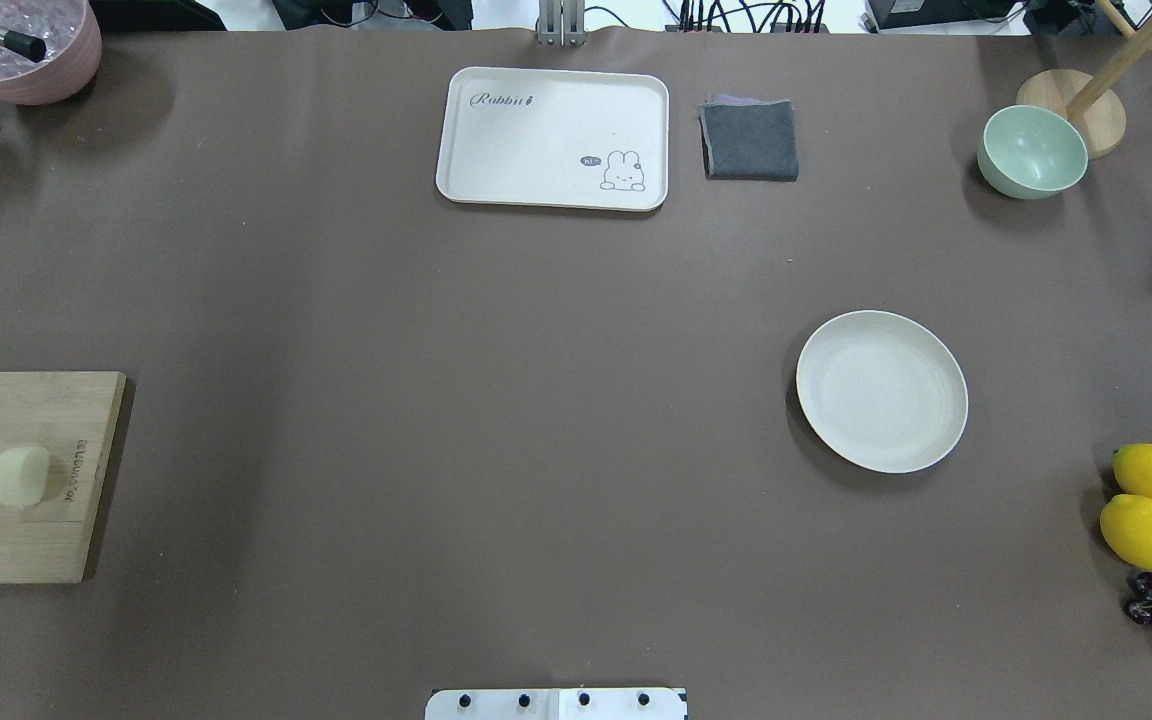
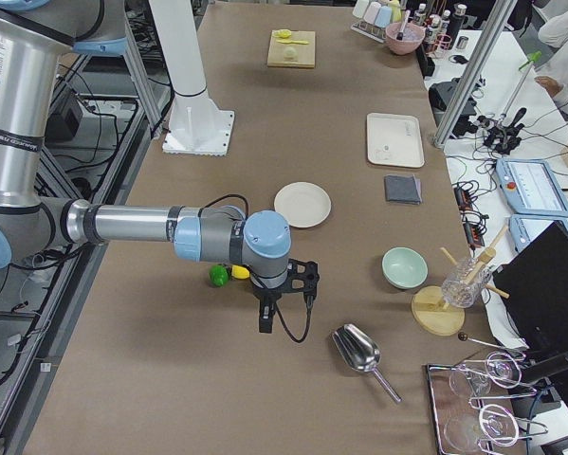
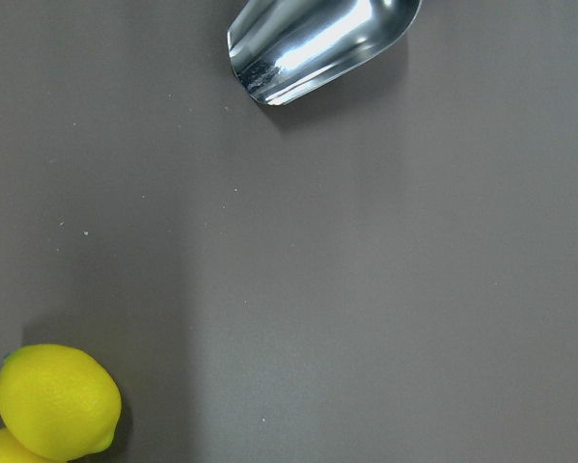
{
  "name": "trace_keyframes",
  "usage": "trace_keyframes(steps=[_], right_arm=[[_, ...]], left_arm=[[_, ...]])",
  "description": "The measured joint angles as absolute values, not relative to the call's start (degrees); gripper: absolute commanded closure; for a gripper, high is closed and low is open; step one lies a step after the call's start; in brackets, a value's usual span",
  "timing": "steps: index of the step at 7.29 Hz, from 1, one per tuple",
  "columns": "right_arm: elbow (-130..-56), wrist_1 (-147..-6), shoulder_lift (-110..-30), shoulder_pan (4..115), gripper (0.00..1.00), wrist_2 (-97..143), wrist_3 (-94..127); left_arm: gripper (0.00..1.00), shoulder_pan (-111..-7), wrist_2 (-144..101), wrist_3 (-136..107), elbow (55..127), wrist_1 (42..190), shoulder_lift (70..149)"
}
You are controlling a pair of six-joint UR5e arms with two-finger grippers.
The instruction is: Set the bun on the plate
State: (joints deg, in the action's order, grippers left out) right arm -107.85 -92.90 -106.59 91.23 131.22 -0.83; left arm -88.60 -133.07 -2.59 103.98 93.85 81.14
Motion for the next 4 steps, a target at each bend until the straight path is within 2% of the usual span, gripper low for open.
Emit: trace_keyframes(steps=[4], right_arm=[[-107.7, -92.8, -106.1, 91.2, 0.00, 131.3, -0.8]], left_arm=[[0.03, -88.2, -133.1, -2.6, 104.2, 93.8, 81.0]])
